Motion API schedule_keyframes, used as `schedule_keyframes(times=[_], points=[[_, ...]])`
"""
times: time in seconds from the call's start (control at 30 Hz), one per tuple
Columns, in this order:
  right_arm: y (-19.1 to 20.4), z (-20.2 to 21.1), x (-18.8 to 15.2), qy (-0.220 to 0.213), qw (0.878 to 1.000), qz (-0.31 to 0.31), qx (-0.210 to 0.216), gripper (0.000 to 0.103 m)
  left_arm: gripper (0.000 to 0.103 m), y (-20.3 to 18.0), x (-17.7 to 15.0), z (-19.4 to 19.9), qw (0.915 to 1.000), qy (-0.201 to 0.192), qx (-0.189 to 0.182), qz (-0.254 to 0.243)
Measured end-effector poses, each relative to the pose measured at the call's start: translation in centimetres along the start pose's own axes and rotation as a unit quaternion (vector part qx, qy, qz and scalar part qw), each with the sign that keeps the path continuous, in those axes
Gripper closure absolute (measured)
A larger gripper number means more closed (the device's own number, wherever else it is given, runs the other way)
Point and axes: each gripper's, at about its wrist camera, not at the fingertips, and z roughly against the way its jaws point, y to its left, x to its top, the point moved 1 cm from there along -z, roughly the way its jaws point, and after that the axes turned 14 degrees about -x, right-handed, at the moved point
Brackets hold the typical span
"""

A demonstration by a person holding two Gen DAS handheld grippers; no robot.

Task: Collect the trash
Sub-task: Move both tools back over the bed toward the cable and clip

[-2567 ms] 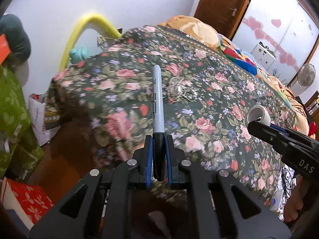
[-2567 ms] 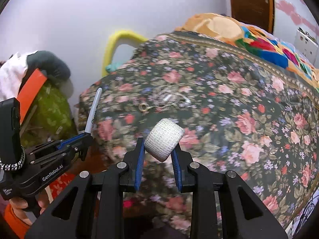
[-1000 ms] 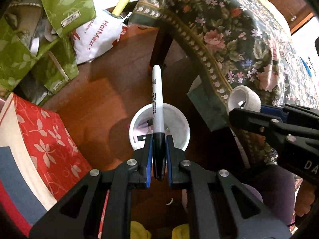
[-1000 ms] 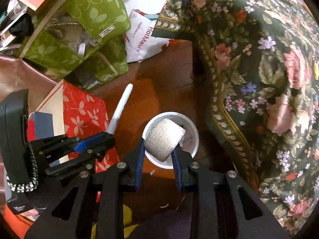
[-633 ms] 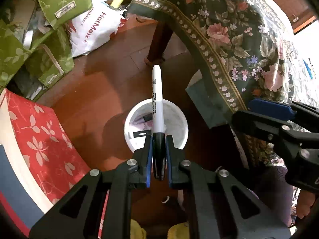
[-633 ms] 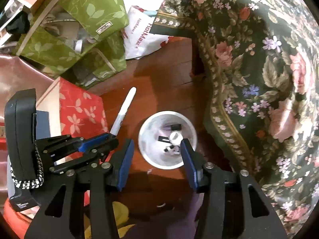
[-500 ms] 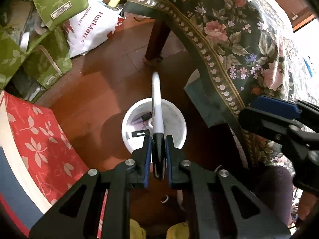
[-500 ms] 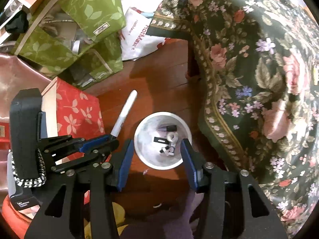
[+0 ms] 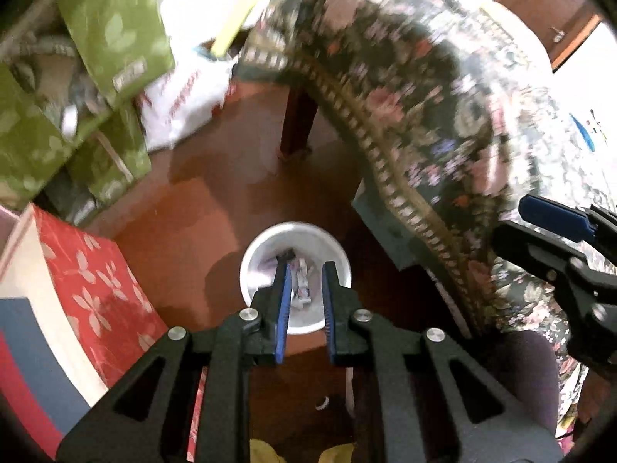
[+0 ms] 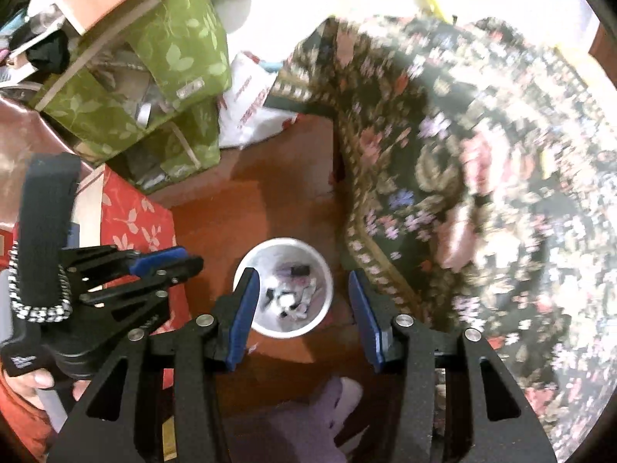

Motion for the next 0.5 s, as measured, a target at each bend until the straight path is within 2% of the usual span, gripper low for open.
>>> schedule_keyframes(times=[0.27,0.5], points=[[-3.2,6.5,-0.8,-0.094,0.994,-0.043,-0.018,0.058,0.090,-5.5,0.3,6.3,0.9943,-0.083,0.004,-0.066],[-7.0,10.7,-1.7,-0.156,0.984,-0.076,-0.037,0.058,0.090,-11.0,0.7,9.0,0.9847,-0.131,-0.001,-0.115]])
